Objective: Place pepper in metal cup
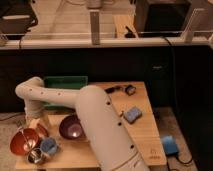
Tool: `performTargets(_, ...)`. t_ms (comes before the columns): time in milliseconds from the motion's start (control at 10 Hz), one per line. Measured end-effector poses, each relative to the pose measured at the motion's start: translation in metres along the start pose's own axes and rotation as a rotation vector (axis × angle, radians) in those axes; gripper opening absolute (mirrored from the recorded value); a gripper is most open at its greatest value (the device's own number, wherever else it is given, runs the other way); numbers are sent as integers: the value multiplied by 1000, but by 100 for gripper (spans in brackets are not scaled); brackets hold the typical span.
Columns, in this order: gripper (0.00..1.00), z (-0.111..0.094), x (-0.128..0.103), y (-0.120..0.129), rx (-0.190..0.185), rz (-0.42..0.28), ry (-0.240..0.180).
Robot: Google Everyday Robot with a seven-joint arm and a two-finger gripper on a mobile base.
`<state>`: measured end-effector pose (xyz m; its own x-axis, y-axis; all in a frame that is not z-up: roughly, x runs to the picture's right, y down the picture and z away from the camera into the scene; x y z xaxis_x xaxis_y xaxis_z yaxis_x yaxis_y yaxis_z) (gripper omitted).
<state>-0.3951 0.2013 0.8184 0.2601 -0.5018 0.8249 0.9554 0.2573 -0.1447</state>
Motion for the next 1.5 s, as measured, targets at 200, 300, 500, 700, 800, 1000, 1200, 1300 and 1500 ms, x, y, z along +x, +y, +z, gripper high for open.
performTargets(200,80,5,-2,0,-15,-1,-10)
performTargets(300,80,9,-3,1,-25,2,-14)
performTargets(500,80,13,-2,6,-38,33,-17)
performTargets(700,80,16,-1,11,-54,60,-20)
performTargets(800,80,18,-2,12,-60,70,-22)
performTargets(1000,80,19,-2,17,-70,103,-23)
performTargets(1200,80,21,-2,18,-72,106,-29)
performTargets(1300,80,22,-2,18,-72,106,-33)
performTargets(1500,76,23,-1,19,-75,110,-36)
